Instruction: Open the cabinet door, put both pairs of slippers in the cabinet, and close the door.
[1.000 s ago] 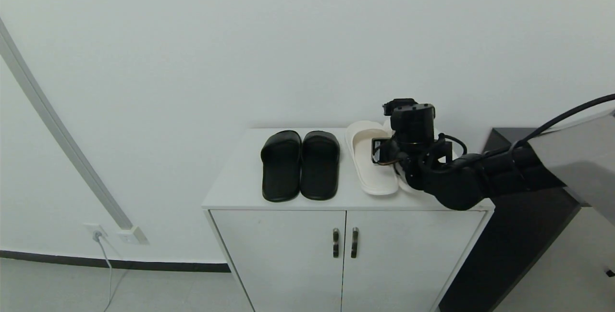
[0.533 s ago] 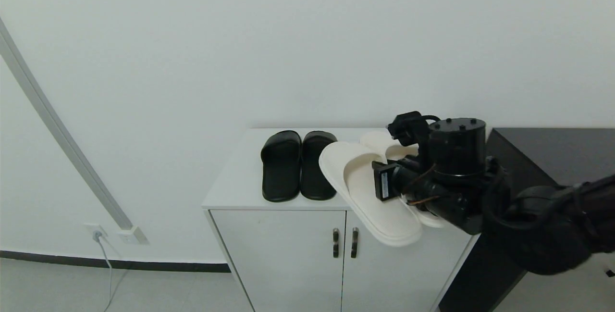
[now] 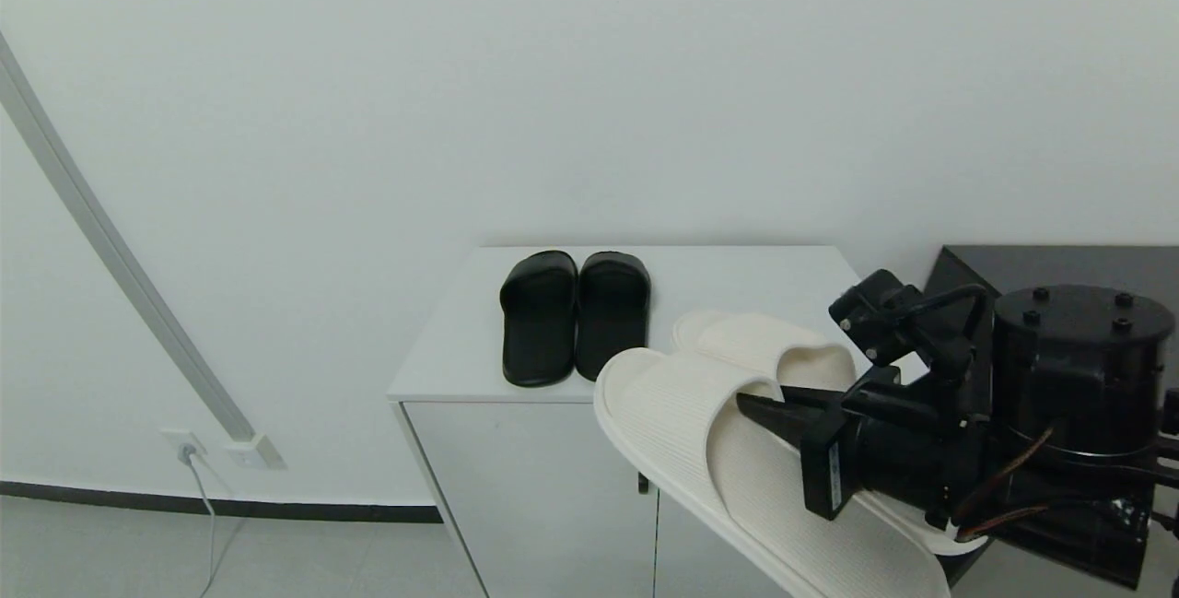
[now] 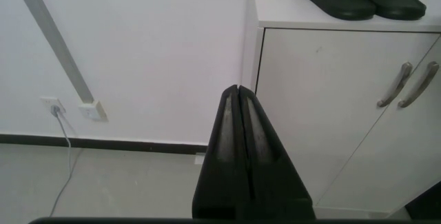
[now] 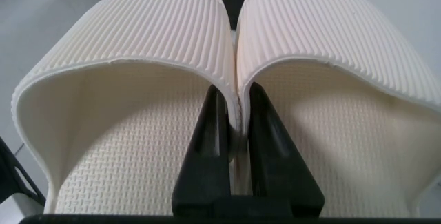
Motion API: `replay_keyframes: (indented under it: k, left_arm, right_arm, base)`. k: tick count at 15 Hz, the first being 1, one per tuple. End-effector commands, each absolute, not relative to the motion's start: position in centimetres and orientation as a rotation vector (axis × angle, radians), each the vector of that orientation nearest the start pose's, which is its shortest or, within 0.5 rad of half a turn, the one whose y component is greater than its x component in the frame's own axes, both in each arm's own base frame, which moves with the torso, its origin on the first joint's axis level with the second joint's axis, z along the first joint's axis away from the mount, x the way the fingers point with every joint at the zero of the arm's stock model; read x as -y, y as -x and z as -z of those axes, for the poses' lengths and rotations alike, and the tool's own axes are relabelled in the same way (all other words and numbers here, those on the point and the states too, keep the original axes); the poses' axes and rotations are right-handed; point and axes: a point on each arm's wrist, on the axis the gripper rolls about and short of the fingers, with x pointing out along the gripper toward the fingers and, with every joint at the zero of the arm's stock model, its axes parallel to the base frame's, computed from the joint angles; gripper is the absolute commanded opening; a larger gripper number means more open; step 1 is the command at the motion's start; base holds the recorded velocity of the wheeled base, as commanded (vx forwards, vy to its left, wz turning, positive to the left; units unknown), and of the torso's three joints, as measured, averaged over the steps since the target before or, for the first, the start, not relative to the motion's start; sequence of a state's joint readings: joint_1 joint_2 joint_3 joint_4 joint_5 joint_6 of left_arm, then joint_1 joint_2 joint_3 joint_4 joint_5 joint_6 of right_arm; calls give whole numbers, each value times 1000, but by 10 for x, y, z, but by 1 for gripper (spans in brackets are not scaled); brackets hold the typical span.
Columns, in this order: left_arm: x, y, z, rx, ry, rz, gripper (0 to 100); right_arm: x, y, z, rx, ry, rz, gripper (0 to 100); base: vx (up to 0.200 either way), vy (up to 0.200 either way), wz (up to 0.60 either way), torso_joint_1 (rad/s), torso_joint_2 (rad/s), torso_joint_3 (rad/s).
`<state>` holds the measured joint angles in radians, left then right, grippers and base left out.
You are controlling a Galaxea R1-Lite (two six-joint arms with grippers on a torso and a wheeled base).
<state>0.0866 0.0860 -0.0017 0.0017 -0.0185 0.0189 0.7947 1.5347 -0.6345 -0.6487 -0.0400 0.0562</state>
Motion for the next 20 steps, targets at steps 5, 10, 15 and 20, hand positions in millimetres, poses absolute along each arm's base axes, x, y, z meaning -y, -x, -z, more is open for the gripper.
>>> replay_keyframes:
  k: [5,10,15,20]
  left_arm:
    - [2,16,-77,-86,-14,-67,0]
    - [2,16,-77,-86,-14,-68,0]
    - [2,16,-77,-88,-14,-67,0]
    - [2,16,-77,-88,-14,-68,0]
  right_arm:
    - [-181,-174,-181,-266,57,-756,0]
    - [-180,-173,-180,-266,61,-755,0]
    - [-179,-172,-176,-280,69,-755,0]
    - [-178,-171,-175,-284,71,-753,0]
  base:
    - [-80,0,0,2,2,1]
    - [-200,0,0,-4,0,3]
    - [0,0,0,0,0,0]
    - [0,0,0,0,0,0]
